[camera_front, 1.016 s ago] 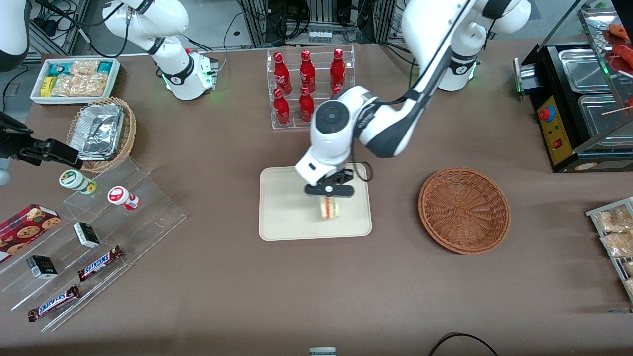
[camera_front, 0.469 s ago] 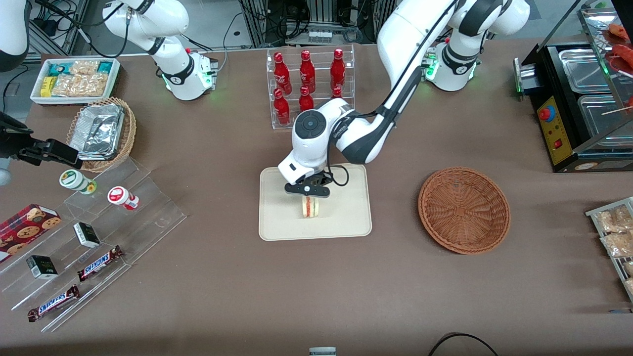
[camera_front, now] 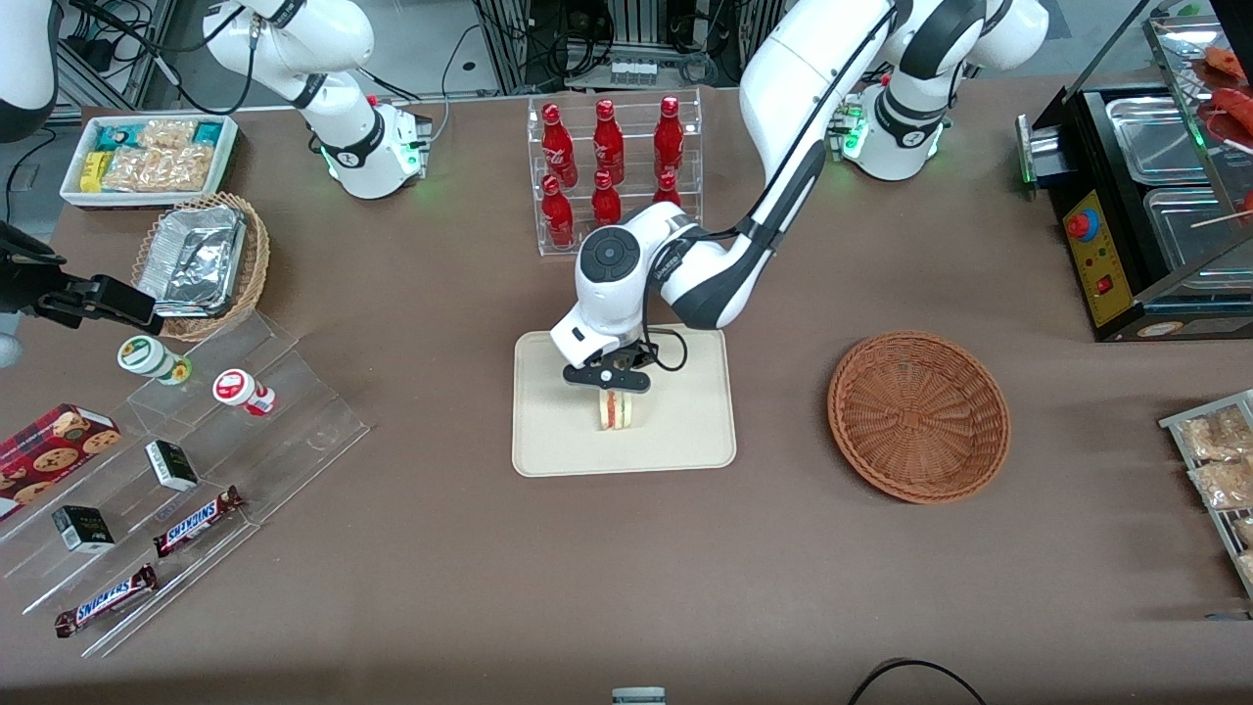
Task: Place sandwich from basket to tray
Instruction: 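Lower the sandwich onto the tray and open the left gripper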
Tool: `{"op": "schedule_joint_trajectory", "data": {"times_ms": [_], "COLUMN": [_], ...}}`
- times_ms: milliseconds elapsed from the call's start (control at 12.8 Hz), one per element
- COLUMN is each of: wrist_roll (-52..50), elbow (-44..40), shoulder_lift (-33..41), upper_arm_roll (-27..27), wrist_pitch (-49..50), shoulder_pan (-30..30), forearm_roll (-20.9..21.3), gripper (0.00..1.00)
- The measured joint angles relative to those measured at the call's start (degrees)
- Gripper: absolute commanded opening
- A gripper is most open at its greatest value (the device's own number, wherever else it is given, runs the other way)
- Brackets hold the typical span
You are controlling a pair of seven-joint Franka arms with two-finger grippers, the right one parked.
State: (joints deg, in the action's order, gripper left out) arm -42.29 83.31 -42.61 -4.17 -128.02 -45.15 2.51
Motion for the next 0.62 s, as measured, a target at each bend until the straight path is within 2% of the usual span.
{"op": "schedule_joint_trajectory", "data": {"times_ms": [391,469,547,625], "wrist_roll": [0.0,0.0,0.0,0.0], "elbow": [0.0,0.0,0.0,0.0], "shoulder_lift": [-0.4,-0.7,-0.9,-1.1], "upper_arm_roll": [0.2,0.3,0.3,0.3], "wrist_pitch": [0.0,0.0,0.0,0.0], "shoulder_pan": [0.0,0.0,0.0,0.0], "forearm_roll": [0.0,0.0,0.0,0.0], "gripper": [0.03,0.06,0.13,0.36]}}
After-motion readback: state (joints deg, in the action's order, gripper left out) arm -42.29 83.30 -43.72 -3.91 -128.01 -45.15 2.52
